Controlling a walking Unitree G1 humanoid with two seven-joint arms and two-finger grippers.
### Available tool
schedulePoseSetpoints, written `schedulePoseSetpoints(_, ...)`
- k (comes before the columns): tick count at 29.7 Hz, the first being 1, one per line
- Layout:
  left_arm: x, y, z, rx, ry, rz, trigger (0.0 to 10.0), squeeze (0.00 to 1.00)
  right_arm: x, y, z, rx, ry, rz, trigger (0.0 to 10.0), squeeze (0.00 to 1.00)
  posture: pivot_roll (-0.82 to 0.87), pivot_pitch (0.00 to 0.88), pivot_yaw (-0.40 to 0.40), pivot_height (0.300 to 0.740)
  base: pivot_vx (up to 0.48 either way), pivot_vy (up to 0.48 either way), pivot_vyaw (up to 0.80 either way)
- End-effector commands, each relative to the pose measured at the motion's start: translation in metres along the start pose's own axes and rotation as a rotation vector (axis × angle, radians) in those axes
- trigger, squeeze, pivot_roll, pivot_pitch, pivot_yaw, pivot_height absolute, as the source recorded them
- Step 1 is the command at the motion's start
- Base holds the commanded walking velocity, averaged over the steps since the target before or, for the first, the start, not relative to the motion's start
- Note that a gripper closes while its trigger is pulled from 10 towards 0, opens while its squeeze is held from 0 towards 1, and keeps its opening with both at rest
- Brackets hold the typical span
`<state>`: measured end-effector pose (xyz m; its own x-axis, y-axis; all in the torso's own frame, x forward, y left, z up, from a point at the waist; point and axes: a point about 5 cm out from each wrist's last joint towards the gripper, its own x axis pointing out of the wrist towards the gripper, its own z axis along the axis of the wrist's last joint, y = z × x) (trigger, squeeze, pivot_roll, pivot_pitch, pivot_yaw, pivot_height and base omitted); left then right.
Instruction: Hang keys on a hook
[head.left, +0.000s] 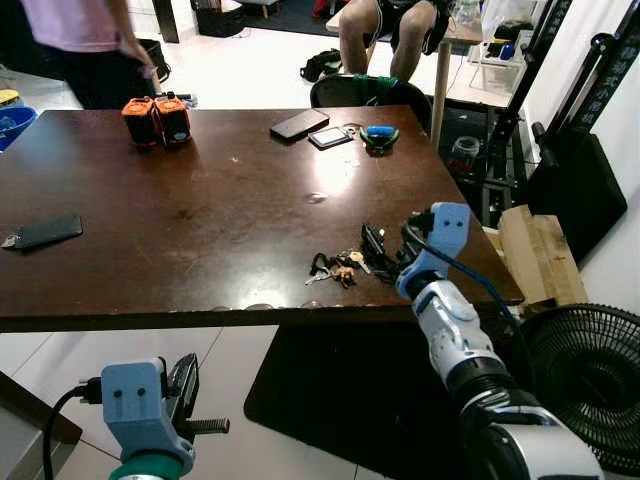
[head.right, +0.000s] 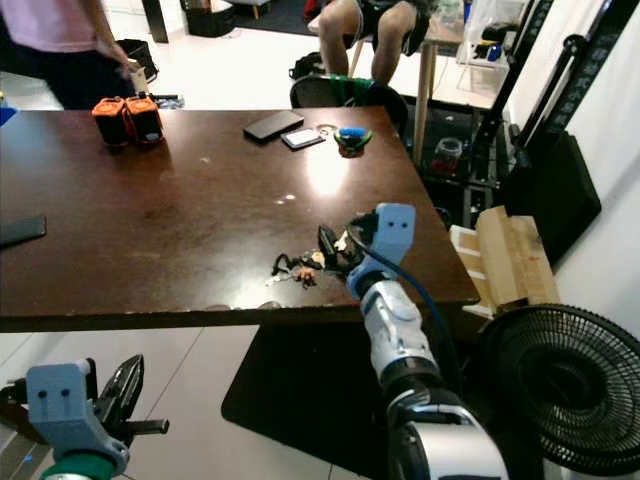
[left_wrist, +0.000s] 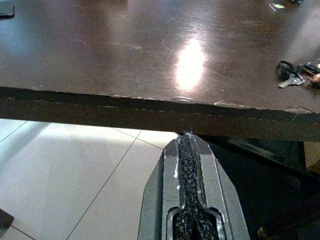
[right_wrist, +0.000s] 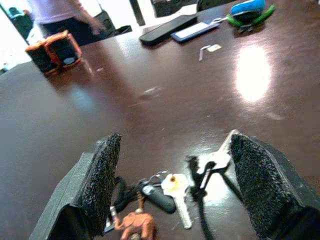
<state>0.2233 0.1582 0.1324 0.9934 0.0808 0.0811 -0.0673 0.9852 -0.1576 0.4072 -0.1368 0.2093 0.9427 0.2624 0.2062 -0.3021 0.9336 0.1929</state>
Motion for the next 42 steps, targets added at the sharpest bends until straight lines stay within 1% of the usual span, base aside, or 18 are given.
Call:
schedulePoseSetpoints(1,-0.004,0.003,-0.002,-0.001,0.021,0.007,10.0,0.00,0.001,0.011,-0.009,-0.006,0.043,0.062,10.0,0.00,-0.01,0.166,0.105,0.740,0.000,0.000,0.00)
schedulePoseSetpoints(3,-0.004,0.004,-0.002,0.000,0.023,0.007,10.0,0.00,0.000,0.019,-0.017,-0.028,0.089,0.125,10.0,0.00,-0.01,0.175,0.105,0.740,0.000,0.000,0.00)
schedulePoseSetpoints(4,-0.004,0.004,-0.002,0.000,0.023,0.007,10.0,0.00,0.000,0.019,-0.017,-0.028,0.089,0.125,10.0,0.00,-0.01,0.175,0.105,0.740,0.000,0.000,0.00)
schedulePoseSetpoints(5,-0.004,0.004,-0.002,0.001,0.025,0.007,10.0,0.00,-0.001,0.022,-0.022,-0.064,0.112,0.147,10.0,0.00,0.00,0.181,0.106,0.740,0.000,0.000,0.00)
schedulePoseSetpoints(6,-0.004,0.004,-0.002,0.001,0.025,0.007,10.0,0.00,-0.001,0.022,-0.022,-0.064,0.112,0.147,10.0,0.00,0.00,0.181,0.106,0.740,0.000,0.000,0.00)
schedulePoseSetpoints(7,-0.004,0.004,-0.002,0.006,0.029,0.005,10.0,0.00,-0.003,0.022,-0.028,-0.116,0.145,0.134,10.0,0.00,0.00,0.185,0.107,0.740,0.000,0.000,0.00)
schedulePoseSetpoints(8,-0.004,0.004,-0.002,0.006,0.029,0.005,10.0,0.00,-0.003,0.022,-0.028,-0.116,0.145,0.134,10.0,0.00,0.00,0.185,0.107,0.740,0.000,0.000,0.00)
schedulePoseSetpoints(10,-0.004,0.004,-0.002,0.007,0.030,0.003,10.0,0.00,-0.003,0.017,-0.031,-0.130,0.175,0.083,10.0,0.00,0.00,0.185,0.107,0.740,0.000,0.000,0.00)
schedulePoseSetpoints(12,-0.003,0.004,-0.001,0.007,0.030,0.003,10.0,0.00,-0.003,0.017,-0.032,-0.133,0.189,0.077,10.0,0.00,0.01,0.186,0.108,0.740,0.000,0.000,0.00)
schedulePoseSetpoints(15,-0.004,0.005,-0.001,0.005,0.032,0.000,10.0,0.00,-0.003,0.019,-0.035,-0.159,0.236,0.119,10.0,0.00,0.00,0.186,0.109,0.740,0.000,0.000,0.00)
schedulePoseSetpoints(16,-0.004,0.005,-0.001,0.005,0.032,0.000,10.0,0.00,-0.003,0.019,-0.035,-0.159,0.236,0.119,10.0,0.00,0.00,0.186,0.109,0.740,0.000,0.000,0.00)
schedulePoseSetpoints(17,-0.004,0.004,-0.001,0.003,0.033,-0.002,10.0,0.00,-0.004,0.020,-0.037,-0.168,0.255,0.136,10.0,0.00,0.00,0.186,0.109,0.740,0.000,0.000,0.00)
schedulePoseSetpoints(18,-0.005,0.003,-0.002,-0.001,0.036,-0.010,10.0,0.00,-0.006,0.021,-0.042,-0.196,0.294,0.164,10.0,0.00,0.00,0.186,0.113,0.740,0.000,0.000,0.00)
schedulePoseSetpoints(22,-0.005,0.002,-0.002,-0.002,0.040,-0.016,10.0,0.00,-0.008,0.019,-0.045,-0.206,0.318,0.168,10.0,0.00,0.00,0.186,0.113,0.740,0.000,0.000,0.00)
schedulePoseSetpoints(28,-0.004,0.001,-0.002,-0.004,0.046,-0.027,10.0,0.00,-0.012,0.011,-0.052,-0.229,0.375,0.127,10.0,0.00,0.00,0.189,0.116,0.740,0.000,0.000,0.00)
schedulePoseSetpoints(30,-0.004,0.001,-0.002,-0.004,0.046,-0.027,10.0,0.00,-0.012,0.011,-0.052,-0.229,0.375,0.127,10.0,0.00,0.00,0.189,0.116,0.740,0.000,0.000,0.00)
schedulePoseSetpoints(35,-0.005,-0.001,-0.002,-0.011,0.051,-0.047,10.0,0.00,-0.014,0.012,-0.056,-0.254,0.413,0.157,10.0,0.00,0.00,0.190,0.117,0.740,0.000,0.000,0.00)
schedulePoseSetpoints(42,-0.005,-0.002,-0.002,-0.015,0.057,-0.054,10.0,0.00,-0.014,0.012,-0.056,-0.254,0.417,0.150,10.0,0.00,0.01,0.189,0.119,0.740,0.000,0.000,0.00)
